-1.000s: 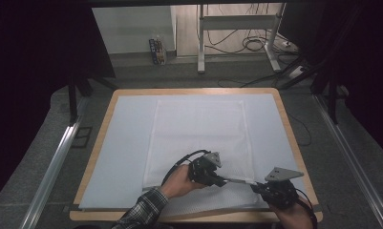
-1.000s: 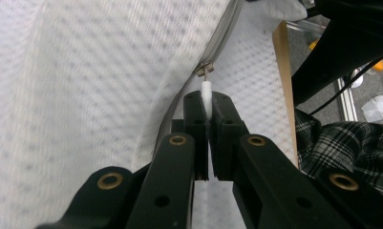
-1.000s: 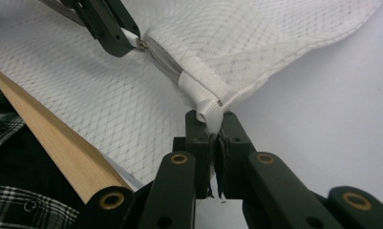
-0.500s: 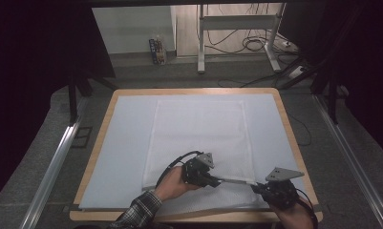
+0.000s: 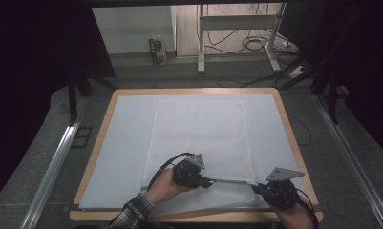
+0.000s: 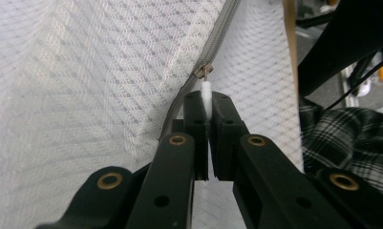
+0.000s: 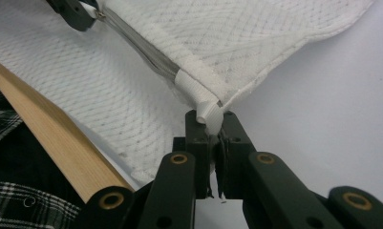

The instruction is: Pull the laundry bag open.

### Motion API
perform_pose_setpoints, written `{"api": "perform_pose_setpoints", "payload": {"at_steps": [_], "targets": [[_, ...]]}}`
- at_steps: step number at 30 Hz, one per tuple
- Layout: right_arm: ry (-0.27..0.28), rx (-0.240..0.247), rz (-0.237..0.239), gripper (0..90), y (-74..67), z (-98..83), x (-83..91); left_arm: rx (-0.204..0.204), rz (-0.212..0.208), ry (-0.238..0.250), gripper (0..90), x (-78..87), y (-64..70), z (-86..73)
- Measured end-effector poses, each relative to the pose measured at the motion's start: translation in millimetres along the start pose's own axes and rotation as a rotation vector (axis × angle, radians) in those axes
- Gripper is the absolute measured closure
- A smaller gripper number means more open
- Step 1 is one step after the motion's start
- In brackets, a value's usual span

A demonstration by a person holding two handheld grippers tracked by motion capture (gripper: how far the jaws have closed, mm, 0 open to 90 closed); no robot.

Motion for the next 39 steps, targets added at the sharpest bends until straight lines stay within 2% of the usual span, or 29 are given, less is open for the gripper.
{"api": "perform_pose_setpoints", "payload": {"at_steps": [4, 11, 17, 19, 25, 27, 30, 35, 36, 39], "targets": [[0.008, -0.006, 0.004, 84.1, 1.9, -0.8, 1.2, 0.021, -0.009, 0.012, 87.4, 3.3, -0.9, -7.9], [0.011, 0.002, 0.008, 84.1, 1.5, -1.2, 1.7, 0.056, 0.0, 0.024, 87.4, 7.8, -0.5, -23.5], [0.015, 0.013, 0.011, 84.0, 0.5, -0.8, 0.9, 0.056, 0.017, 0.028, 87.3, 11.0, 2.6, -29.5], [0.009, 0.019, 0.014, 84.0, -0.8, -0.8, 0.2, 0.049, 0.028, 0.013, 87.3, 11.1, 3.6, -31.9], [0.006, 0.015, 0.014, 84.0, -0.8, -1.3, -0.2, 0.077, 0.01, 0.043, 87.3, 14.5, 4.2, -39.0], [0.001, 0.027, 0.006, 84.0, -0.8, -1.1, -0.4, 0.077, 0.022, 0.039, 87.4, 15.8, 4.6, -40.9], [0.003, 0.017, 0.005, 84.0, 0.9, -2.0, 0.1, 0.09, 0.033, 0.038, 87.4, 18.2, 2.9, -49.0], [0.005, 0.017, 0.009, 84.0, 0.8, -1.8, -0.4, 0.104, 0.026, 0.053, 87.3, 21.6, 3.3, -54.9], [0.0, 0.018, 0.0, 84.0, 0.7, -2.0, -0.4, 0.105, 0.039, 0.043, 87.4, 22.3, 3.8, -57.2], [0.001, 0.018, 0.005, 84.0, 1.1, -2.1, -0.4, 0.11, 0.041, 0.048, 87.3, 23.5, 4.1, -60.7]]}}
Point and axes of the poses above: each handheld gripper's, and its own axes: x roughly backward along the jaws, z roughly out of its top, y roughly to its right, the point moved 6 cm from there along -x, roughly forward along the jaws, and after that the axes turned 15 degrees about -y, right-handed, at the moved point
